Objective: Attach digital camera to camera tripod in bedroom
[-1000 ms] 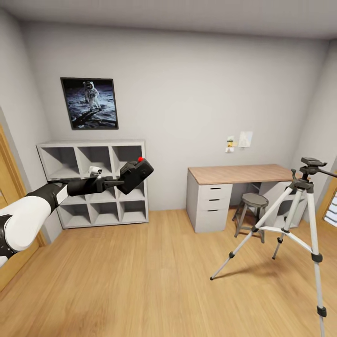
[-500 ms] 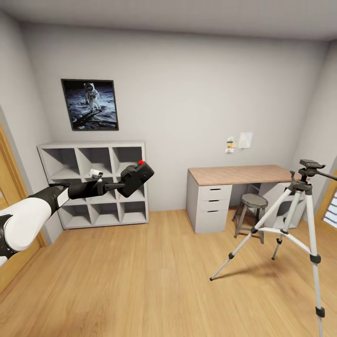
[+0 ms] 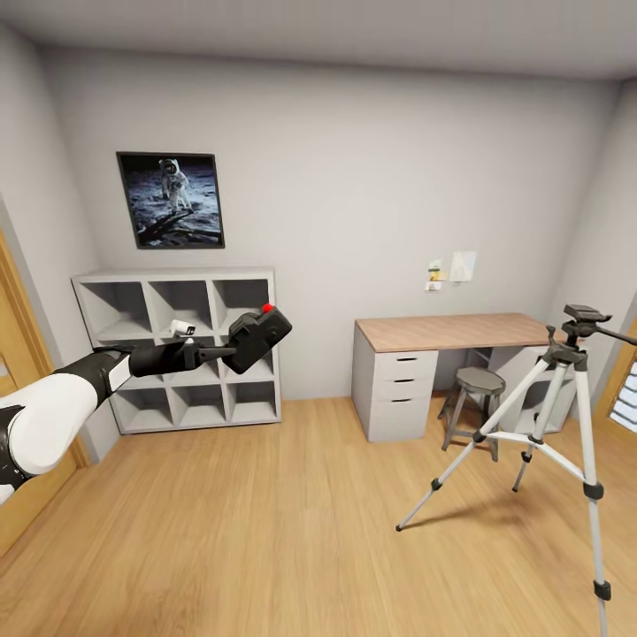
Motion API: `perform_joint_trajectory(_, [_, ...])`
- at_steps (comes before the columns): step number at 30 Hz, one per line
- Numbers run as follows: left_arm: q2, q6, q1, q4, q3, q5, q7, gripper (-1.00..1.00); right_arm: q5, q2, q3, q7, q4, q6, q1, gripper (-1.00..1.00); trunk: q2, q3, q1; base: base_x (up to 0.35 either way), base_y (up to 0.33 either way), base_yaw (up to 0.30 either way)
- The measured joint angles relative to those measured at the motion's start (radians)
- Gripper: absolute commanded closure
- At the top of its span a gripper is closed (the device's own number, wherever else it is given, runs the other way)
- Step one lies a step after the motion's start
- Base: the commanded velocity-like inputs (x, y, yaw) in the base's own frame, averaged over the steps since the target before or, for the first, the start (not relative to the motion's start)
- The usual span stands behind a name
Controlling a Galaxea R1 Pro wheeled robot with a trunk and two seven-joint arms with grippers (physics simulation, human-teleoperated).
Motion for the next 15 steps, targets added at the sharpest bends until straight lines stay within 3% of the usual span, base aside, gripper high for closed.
perform_joint_trajectory(15, [-0.001,0.002,-0.001,0.000,-0.002,0.000,0.000,1.00,0.000,0.000,0.000,0.000,-0.001,0.000,-0.001,-1.00,0.104,0.045,-0.057,0.000,0.000,0.000])
